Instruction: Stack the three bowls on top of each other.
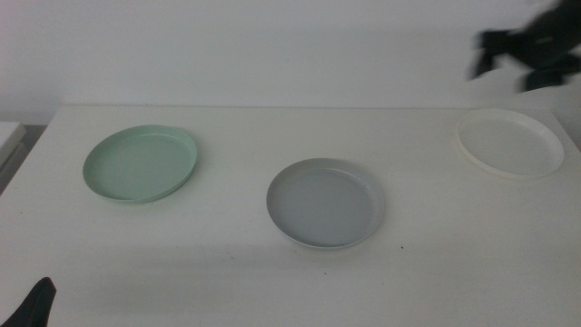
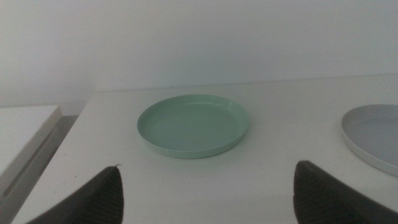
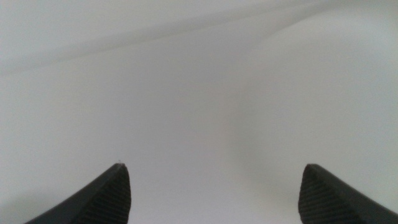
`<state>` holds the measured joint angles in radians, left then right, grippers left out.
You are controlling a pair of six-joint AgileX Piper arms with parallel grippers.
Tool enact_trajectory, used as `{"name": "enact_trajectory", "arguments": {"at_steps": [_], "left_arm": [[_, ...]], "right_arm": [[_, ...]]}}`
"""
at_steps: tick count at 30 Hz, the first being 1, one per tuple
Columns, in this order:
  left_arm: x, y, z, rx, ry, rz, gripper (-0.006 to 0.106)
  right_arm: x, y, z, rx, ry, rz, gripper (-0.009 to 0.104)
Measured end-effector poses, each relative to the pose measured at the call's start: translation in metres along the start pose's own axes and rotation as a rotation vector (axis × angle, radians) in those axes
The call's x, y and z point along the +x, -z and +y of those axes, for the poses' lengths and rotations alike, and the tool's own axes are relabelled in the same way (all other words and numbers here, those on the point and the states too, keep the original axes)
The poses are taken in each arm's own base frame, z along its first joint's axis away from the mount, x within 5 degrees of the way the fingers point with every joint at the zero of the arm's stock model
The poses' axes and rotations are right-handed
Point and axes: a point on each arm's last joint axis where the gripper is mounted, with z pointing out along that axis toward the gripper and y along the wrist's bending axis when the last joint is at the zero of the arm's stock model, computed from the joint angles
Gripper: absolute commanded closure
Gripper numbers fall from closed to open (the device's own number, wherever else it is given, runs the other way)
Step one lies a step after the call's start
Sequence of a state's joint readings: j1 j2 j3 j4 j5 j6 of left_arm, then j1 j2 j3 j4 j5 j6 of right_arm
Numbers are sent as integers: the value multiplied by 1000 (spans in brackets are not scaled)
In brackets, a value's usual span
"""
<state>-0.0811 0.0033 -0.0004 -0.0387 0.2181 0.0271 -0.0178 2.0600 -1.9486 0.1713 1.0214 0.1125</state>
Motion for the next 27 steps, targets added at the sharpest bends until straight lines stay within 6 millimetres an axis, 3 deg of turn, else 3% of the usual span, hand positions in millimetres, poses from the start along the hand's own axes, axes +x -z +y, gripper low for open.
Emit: {"name": "enact_trajectory", "arguments": {"at_steps": [1,4,9,15,19,27], "left_arm": [[0,0,0,0,0,0,7],[0,0,0,0,0,0,7],[0,0,0,0,0,0,7],[0,0,0,0,0,0,7],[0,0,0,0,0,0,7],[0,0,0,0,0,0,7]], "right_arm": [[-12,4,-35,70,-46,-47,25],[-18,-5,-85,145,-117,-68,26],[-14,-42,-134,197,-183,-47,26],[-5,-84,-153,213,-174,-29,26],[1,-105,-159,216,-175,-5,35],[9,-125,-164,215,-180,22,53]]}}
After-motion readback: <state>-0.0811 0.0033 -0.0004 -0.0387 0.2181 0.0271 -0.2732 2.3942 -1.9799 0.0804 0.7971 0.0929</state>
